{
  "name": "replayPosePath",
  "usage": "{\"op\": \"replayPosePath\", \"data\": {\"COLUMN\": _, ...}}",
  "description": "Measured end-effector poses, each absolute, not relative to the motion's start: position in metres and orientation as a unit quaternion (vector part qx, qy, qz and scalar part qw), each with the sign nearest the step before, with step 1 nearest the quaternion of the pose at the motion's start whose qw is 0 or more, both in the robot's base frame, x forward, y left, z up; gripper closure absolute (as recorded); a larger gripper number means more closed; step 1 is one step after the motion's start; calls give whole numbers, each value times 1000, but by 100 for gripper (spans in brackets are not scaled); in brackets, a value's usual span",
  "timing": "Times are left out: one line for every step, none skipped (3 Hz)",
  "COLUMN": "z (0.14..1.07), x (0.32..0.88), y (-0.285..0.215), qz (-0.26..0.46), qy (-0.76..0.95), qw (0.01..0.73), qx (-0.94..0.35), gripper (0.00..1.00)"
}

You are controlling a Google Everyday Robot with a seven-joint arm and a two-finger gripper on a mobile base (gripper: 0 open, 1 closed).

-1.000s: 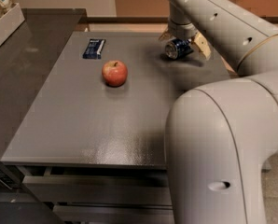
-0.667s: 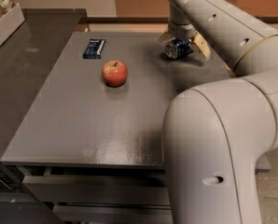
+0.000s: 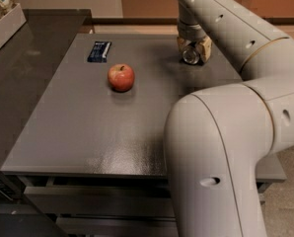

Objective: Pick pepsi can

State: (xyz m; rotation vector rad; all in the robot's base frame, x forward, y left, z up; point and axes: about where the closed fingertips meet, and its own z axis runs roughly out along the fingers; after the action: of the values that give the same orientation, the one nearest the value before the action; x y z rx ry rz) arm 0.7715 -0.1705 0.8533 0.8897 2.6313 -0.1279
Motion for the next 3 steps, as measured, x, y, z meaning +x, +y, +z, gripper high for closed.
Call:
{"op": "replayPosePath", "data": {"z": 856, "x": 772, "y": -170, "qz": -47, "qy": 931, "qw": 177, "qx": 314, "gripper": 64}}
{"op": "replayPosePath", "data": {"z": 865, "x": 770, "y": -168, "qz": -46, "qy": 932, "qw": 182, "qx": 310, "gripper": 86}}
{"op": "replayPosePath", "data": {"z": 884, "x": 765, "y": -162, "qz": -45, "qy": 934, "qw": 200, "qx": 291, "gripper": 100}}
